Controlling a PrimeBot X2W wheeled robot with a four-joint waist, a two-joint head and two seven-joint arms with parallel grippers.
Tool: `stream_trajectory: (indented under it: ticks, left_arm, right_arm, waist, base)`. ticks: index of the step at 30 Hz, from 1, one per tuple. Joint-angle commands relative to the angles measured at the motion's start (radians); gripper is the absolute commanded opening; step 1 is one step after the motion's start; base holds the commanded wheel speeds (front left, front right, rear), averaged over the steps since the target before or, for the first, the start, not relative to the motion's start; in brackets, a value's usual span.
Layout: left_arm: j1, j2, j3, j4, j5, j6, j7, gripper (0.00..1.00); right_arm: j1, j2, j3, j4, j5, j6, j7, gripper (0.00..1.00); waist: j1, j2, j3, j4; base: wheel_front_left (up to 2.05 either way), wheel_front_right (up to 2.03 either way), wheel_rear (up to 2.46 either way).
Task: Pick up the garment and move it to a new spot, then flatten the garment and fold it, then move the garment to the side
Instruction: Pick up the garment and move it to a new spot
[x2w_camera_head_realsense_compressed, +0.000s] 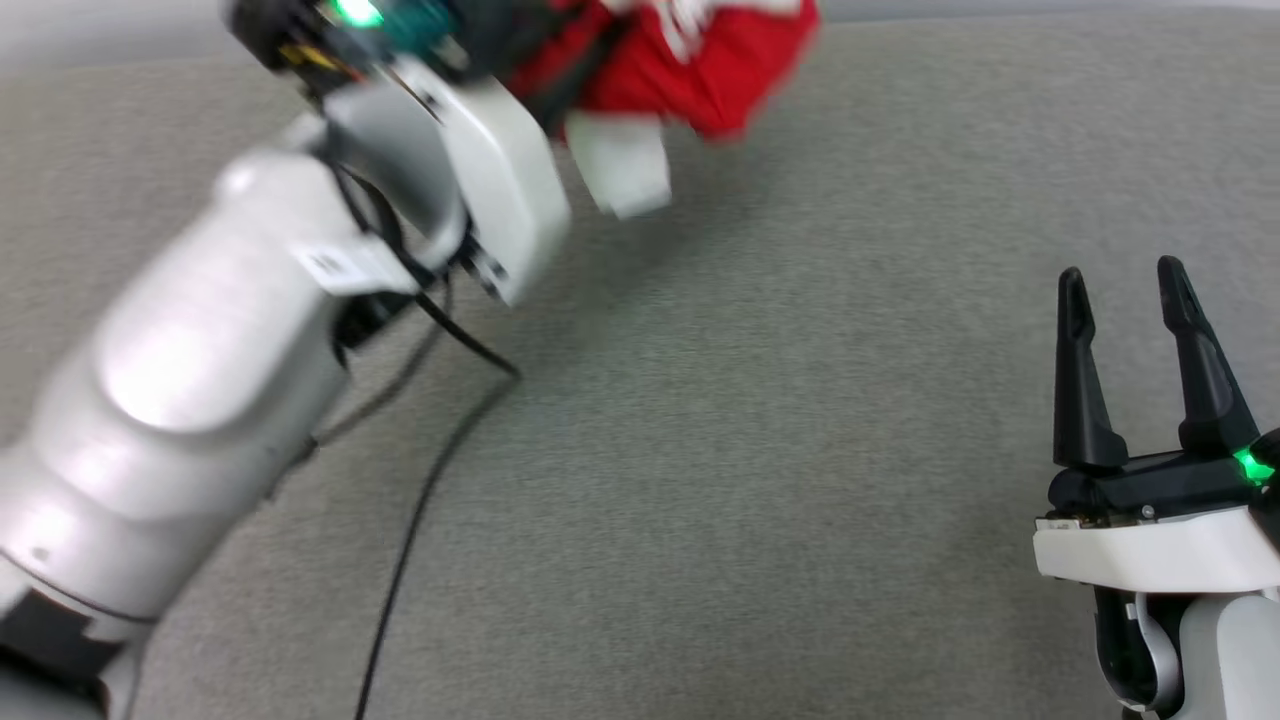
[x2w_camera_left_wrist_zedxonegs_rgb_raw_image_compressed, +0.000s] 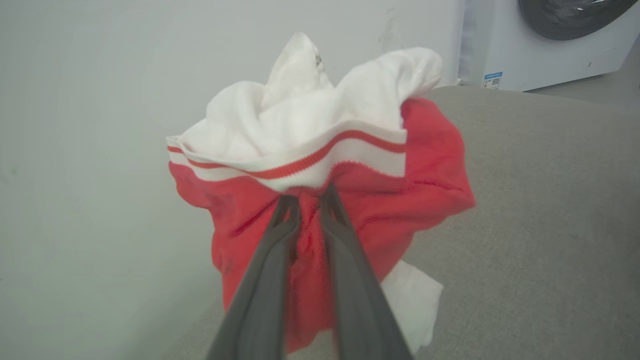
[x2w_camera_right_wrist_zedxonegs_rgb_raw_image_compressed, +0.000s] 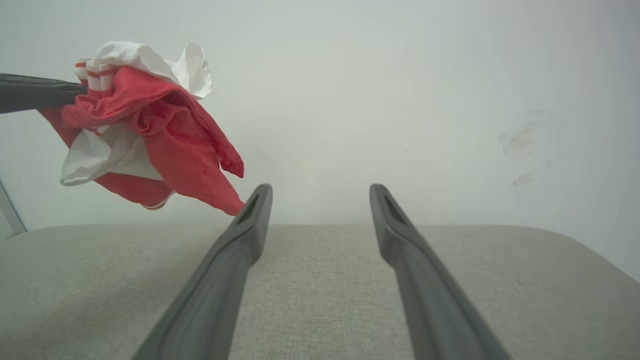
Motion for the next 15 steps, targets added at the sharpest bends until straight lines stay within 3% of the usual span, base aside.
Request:
stream_trajectory:
  ticks: [1,15]
  left_arm:
    - [0.024,-0.01,-0.02,-0.007,0.007,0.0,-0.005,0.0]
    - [0.228,-0.153,-0.329,0.109,-0.058,0.0,-0.062,0.0]
  right_arm:
    - [0.002,0.004,-0.001,0.001,0.01,-0.001,-0.002,1.0]
    - [0.008,0.004,-0.011,0.004,0.037,-0.001,-0.002,1.0]
  waist:
    - [0.0,0.0,0.007,-0.032]
    - [0.0,0.0,0.032,-0.062]
  base:
    - [0.0,0.0,0.0]
    - [0.0,0.0,0.0]
